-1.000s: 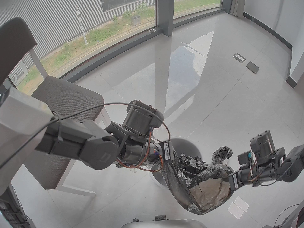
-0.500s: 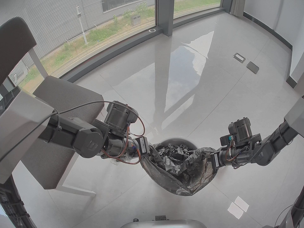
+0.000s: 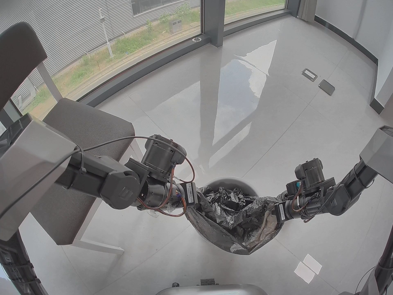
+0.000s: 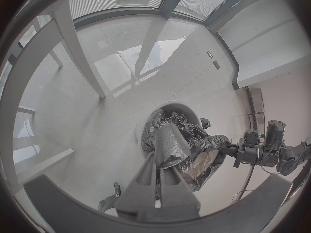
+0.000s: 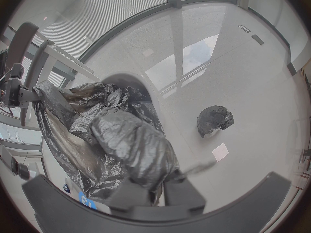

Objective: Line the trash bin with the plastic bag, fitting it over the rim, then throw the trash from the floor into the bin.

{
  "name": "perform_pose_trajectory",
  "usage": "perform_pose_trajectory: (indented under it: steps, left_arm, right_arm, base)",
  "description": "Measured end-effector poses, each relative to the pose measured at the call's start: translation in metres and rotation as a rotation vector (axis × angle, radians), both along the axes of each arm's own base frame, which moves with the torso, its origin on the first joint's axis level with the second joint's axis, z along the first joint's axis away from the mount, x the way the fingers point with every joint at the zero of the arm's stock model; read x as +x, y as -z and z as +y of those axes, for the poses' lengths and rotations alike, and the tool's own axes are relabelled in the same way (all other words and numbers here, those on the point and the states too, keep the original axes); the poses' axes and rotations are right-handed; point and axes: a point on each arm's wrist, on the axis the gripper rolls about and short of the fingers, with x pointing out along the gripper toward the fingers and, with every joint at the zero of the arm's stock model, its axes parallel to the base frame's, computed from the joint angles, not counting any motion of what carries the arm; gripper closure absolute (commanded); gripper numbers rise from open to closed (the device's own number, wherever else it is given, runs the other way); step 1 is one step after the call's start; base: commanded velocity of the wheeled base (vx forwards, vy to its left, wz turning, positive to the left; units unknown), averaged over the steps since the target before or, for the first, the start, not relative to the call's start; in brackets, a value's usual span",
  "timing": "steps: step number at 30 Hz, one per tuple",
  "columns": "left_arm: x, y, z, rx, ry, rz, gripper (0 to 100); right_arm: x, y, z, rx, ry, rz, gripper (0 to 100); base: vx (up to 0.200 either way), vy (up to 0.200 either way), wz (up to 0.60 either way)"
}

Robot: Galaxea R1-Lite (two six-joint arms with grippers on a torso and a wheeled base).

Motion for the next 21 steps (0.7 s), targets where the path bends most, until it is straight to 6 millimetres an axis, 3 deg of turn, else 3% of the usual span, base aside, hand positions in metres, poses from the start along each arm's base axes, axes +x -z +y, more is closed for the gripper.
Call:
perform_pose_trajectory:
  steps: [4, 13, 21]
  left_arm:
    - [0.004, -0.005, -0.002, -0.008, -0.009, -0.021, 100]
    - [0.033, -0.025, -0.010, -0.066, -0.049, -0.107, 100]
    - [0.009, -0.006, -0.034, -0.043, -0.007, -0.030, 100]
  right_arm:
    - [0.001, 0.000, -0.003, -0.003, 0.005, -0.001, 0]
    - [0.007, -0.002, -0.013, -0.013, 0.021, -0.020, 0]
    - [0.008, -0.004, -0.014, -0.013, 0.024, -0.030, 0]
  base:
    - [0.000, 0.000, 0.00]
    - [0.000, 0.000, 0.00]
    - [0.000, 0.000, 0.00]
